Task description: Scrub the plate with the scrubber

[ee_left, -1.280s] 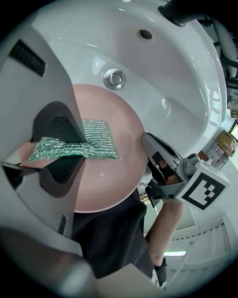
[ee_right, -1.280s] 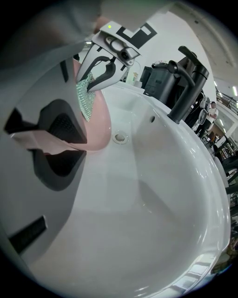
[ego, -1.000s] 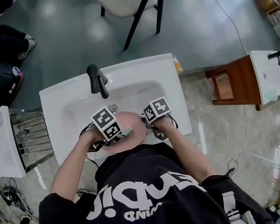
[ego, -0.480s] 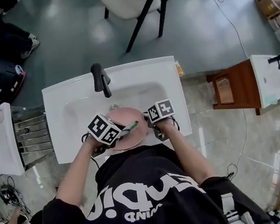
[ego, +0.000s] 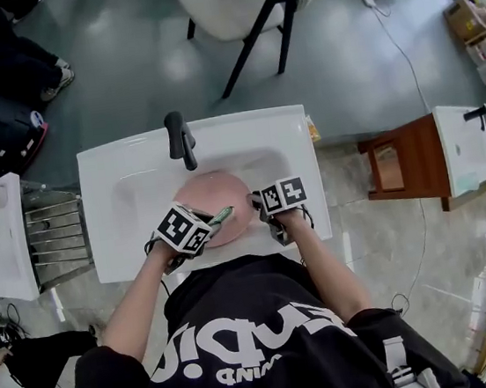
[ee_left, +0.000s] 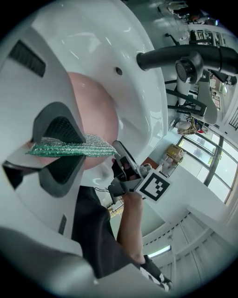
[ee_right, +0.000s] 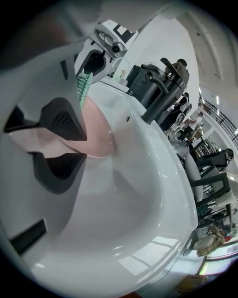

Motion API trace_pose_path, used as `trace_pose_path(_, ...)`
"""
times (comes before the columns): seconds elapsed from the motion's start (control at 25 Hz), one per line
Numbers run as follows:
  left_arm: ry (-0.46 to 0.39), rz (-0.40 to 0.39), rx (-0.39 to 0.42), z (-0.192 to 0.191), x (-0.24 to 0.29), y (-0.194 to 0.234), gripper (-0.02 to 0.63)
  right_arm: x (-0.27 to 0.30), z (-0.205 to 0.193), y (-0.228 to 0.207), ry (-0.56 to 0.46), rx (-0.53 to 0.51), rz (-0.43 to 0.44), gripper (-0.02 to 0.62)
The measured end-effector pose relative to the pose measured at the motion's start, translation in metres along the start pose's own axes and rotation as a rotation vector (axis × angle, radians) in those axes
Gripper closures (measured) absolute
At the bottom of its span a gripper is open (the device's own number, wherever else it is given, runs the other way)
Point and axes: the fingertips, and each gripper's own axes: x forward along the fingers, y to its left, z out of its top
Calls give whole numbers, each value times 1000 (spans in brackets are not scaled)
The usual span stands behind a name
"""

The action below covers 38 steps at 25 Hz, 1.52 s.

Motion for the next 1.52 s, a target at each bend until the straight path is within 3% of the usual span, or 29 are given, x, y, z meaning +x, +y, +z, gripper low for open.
trace_pose_path(0.28, -44, 44, -34, 8, -8, 9, 515, -20, 8, 12, -41, -67, 13, 505)
trace_pose_path(0.52, -120, 70, -77, 23, -27, 6, 515, -49, 22, 45, -113, -121, 60, 558)
trace_pose_path(0.68, -261, 96, -83, 47, -62, -3, 515, -86, 41, 82, -235, -251, 66, 572)
trace_pose_path(0.84, -462, 152, -44, 72, -109, -15, 515, -131, 61, 119, -436, -343, 102, 575)
trace_pose_path(1.2, -919, 409, 102, 95, -184, -14, 515, -196, 94, 155, -905, -512, 73, 577)
trace_pose_path(1.36, -1034, 507, 168, 98, -199, -11, 515, -207, 101, 158, -995, -546, 68, 577)
trace_pose_path(1.52, -1089, 550, 164, 97, -207, -9, 515, -211, 105, 157, -1026, -557, 57, 577)
